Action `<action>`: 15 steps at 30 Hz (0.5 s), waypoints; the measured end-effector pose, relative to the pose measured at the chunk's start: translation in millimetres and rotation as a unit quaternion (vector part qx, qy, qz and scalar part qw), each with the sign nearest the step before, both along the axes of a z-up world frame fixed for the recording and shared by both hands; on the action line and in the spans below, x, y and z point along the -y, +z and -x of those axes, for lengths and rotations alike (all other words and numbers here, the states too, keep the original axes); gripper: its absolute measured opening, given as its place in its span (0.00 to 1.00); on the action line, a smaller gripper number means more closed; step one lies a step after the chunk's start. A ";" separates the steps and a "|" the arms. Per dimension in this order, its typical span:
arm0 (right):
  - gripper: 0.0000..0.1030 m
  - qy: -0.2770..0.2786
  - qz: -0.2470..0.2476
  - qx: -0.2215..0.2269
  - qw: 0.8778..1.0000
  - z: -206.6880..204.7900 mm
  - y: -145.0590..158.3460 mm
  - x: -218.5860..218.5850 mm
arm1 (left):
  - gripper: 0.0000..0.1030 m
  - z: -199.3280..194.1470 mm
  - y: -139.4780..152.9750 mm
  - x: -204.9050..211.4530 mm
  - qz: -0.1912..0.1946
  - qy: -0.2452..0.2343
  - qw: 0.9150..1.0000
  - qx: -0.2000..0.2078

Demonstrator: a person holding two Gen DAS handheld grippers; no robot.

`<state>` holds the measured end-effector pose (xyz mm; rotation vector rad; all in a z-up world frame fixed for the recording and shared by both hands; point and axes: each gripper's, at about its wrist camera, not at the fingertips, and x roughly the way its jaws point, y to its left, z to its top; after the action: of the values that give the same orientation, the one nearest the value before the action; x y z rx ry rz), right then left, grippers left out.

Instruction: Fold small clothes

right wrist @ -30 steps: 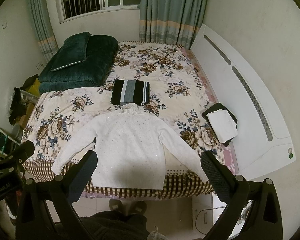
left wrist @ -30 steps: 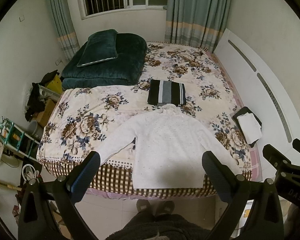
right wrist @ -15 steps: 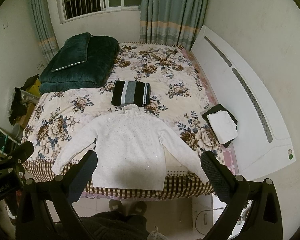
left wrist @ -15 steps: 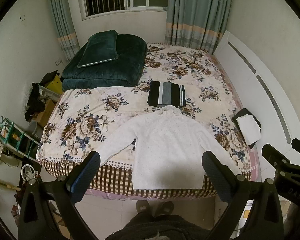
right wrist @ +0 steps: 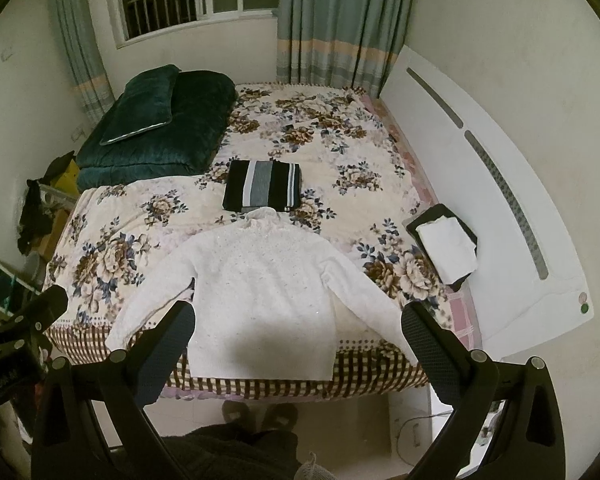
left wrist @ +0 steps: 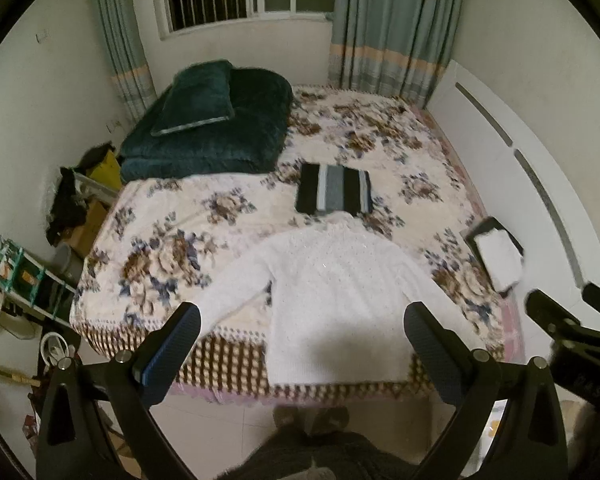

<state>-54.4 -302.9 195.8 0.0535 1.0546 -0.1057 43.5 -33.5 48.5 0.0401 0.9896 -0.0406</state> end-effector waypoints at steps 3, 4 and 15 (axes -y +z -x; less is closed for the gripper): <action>1.00 -0.035 -0.032 -0.005 0.999 -28.2 -6.7 8.2 | 1.00 -23.2 -34.6 -1.1 -0.029 0.012 0.999 0.025; 1.00 -0.048 -0.037 -0.009 0.998 -31.7 -20.8 12.6 | 1.00 -31.9 -50.6 -1.1 -0.035 0.014 0.999 0.027; 0.98 -0.348 -0.126 -0.116 0.922 -9.6 -283.9 217.3 | 1.00 -124.8 -273.5 25.7 -0.106 0.010 0.991 -0.075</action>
<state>-44.8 -520.2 -88.1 0.6673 1.2418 -0.6348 168.3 -59.3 -225.0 0.2255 1.1420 0.0811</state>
